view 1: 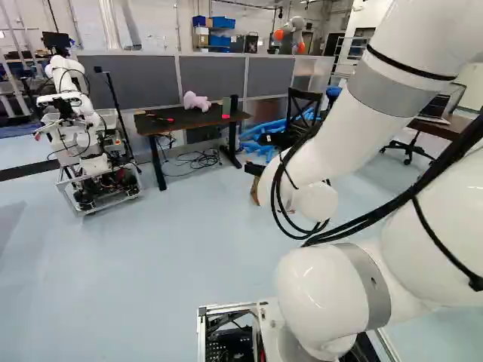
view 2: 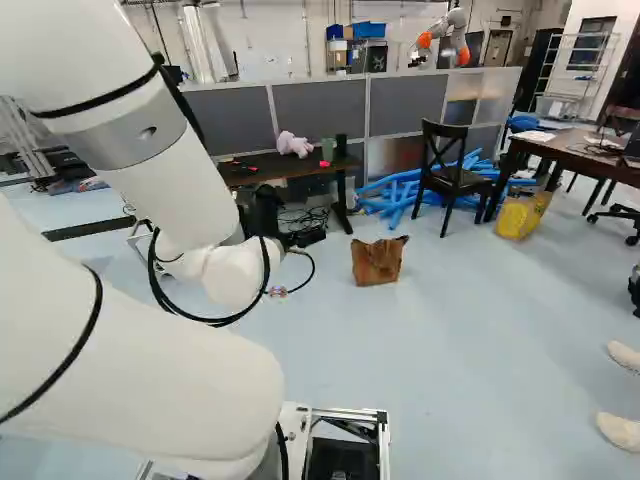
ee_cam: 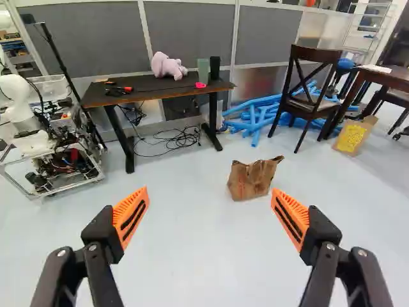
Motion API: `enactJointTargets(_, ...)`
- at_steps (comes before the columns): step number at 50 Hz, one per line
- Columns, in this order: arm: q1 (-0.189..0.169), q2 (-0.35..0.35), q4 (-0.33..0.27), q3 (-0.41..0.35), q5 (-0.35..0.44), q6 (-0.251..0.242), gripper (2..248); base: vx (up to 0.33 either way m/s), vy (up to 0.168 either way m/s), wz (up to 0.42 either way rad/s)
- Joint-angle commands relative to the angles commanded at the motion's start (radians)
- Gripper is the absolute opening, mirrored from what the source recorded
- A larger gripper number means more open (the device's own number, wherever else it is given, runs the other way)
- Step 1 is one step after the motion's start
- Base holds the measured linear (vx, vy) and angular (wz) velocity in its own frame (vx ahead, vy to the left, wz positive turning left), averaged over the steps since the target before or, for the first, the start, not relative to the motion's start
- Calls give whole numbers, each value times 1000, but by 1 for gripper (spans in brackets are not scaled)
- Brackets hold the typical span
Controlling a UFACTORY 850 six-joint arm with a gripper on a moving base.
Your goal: Pick up the bag on the ground and place it on the table
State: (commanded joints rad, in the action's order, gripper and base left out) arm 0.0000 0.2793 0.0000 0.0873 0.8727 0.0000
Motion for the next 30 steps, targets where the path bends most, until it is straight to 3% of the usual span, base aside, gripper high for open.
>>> enactJointTargets(30,0,0,0,0,0,0,247,119,-177,4)
